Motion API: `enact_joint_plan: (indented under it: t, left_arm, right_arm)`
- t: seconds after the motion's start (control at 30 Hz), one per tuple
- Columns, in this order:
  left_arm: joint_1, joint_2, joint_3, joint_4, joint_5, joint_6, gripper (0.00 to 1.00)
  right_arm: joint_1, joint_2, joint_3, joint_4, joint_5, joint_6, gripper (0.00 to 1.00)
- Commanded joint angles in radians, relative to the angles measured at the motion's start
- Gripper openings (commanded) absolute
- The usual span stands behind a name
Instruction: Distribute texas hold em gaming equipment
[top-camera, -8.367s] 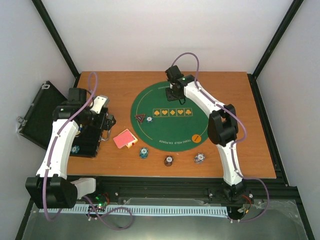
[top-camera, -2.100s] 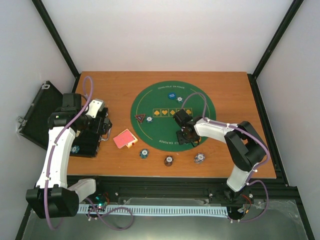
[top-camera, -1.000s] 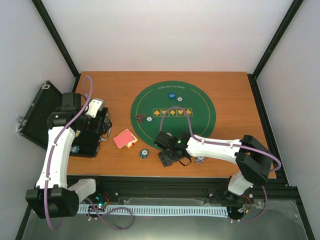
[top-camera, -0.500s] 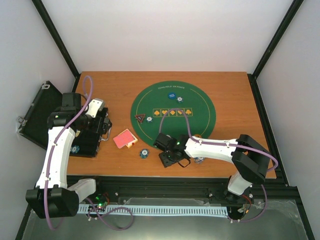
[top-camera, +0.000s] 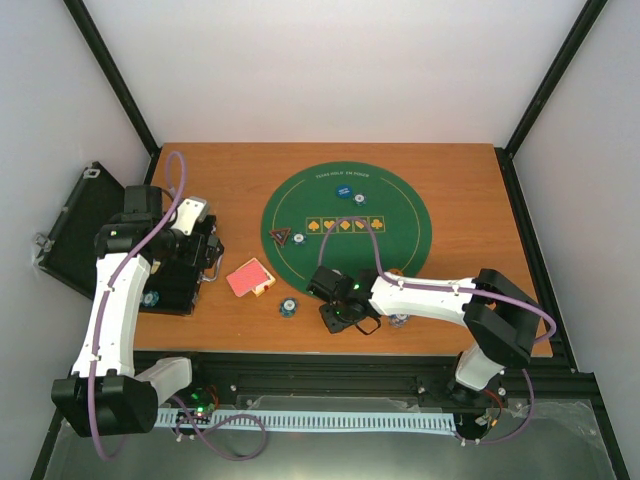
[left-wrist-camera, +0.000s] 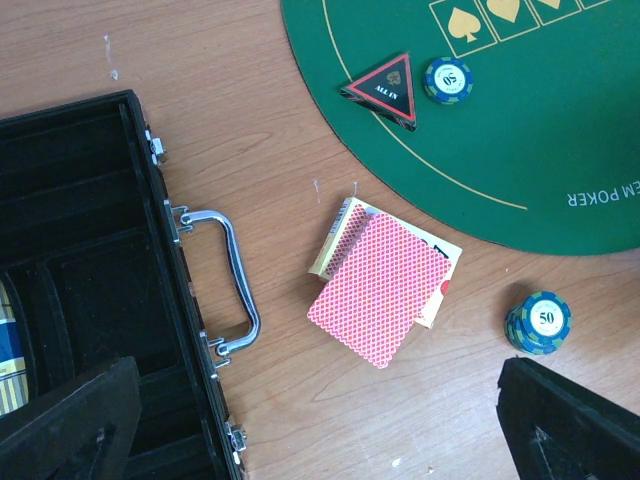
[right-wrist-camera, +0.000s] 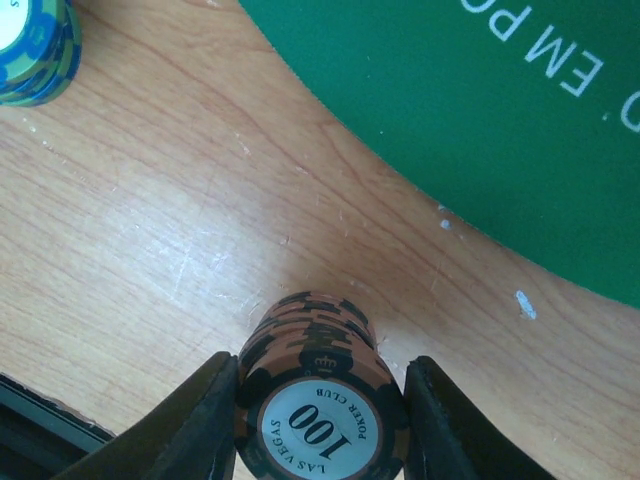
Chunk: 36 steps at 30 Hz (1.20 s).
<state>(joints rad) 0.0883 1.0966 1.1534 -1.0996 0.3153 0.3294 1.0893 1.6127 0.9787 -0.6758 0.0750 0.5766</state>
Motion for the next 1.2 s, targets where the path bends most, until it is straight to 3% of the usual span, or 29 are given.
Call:
enact_joint_plan:
  t: [0.0,0.2,0.67,1.17]
  left_arm:
    - [0.007,-0.003,0.031,-0.005,0.001,0.014,1.0]
    - [0.007,-0.002,0.034,-0.006,0.006,0.015,1.0]
    - [0.007,-0.003,0.037,-0.011,0.011,0.016,1.0]
    - [0.008,-0.006,0.051,-0.026,0.016,0.016,1.0]
  right_arm:
    - [0.011,0.001,-0.008,0.001,0.02,0.011,0.31]
    - [0.012,-0.022,0.024,-0.038,0.037,0.005,0.23]
    - [0.009,0.029,0.271,-0.174,0.109,-0.09,0.24]
    - [-0.12,0.538,0.842,-0.21,0.089,-0.216,0.23]
